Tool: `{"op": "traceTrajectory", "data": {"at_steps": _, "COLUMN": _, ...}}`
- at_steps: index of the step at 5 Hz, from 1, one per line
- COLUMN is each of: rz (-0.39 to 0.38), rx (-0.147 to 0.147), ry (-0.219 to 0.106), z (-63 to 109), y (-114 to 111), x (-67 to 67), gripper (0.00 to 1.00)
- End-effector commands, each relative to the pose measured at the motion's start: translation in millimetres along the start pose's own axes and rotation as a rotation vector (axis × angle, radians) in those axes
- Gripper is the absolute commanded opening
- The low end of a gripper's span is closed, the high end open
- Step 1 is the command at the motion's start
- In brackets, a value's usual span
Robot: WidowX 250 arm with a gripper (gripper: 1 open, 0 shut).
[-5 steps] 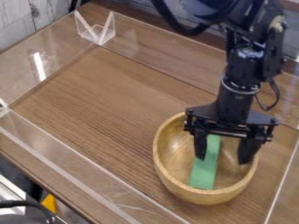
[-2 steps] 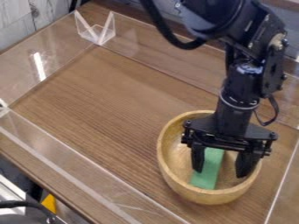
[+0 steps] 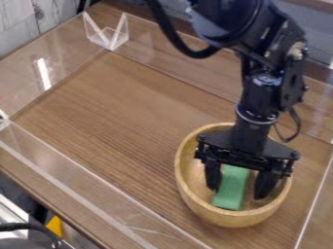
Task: Remove the green block from inside the brown bowl and put it on the table
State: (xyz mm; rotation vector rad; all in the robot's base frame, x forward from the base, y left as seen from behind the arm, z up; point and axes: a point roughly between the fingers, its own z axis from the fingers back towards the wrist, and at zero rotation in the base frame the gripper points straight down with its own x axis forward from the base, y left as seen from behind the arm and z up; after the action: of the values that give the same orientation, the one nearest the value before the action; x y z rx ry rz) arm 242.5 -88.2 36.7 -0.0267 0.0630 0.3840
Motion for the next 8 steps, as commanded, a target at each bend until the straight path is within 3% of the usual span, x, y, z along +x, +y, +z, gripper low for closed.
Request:
{"op": "traceTrajectory", "data": {"at_steps": 1, "rz": 0.031, "rx": -0.026, "ry": -0.020, "z": 13.9, "y": -5, "x": 13.7, "gripper": 0.00}}
{"op": "traceTrajectory", "data": {"at_steps": 2, "rz": 0.058, "rx": -0.030, "ry": -0.008, "z": 23.9, "y": -4, "x": 22.3, "gripper": 0.00}}
{"op": "traceTrajectory", "data": {"at_steps": 3, "rz": 0.096, "rx": -0.039, "ry": -0.007, "z": 30.1, "y": -9, "x": 18.1, "gripper": 0.00}}
{"op": "traceTrajectory", "data": {"at_steps": 5, "rz": 0.111, "rx": -0.062, "ry": -0.005, "z": 52.4, "y": 12, "x": 32.1, "gripper": 0.00}}
{"op": "traceTrajectory", "data": {"at_steps": 7, "rz": 0.058, "rx": -0.108, "ry": -0.026, "z": 93.8, "y": 37, "x": 26.2, "gripper": 0.00}}
{"op": "traceTrajectory", "data": {"at_steps": 8, "rz": -0.024, "rx": -0.098, "ry": -0.033, "z": 107.0, "y": 60, "x": 24.5, "gripper": 0.00}}
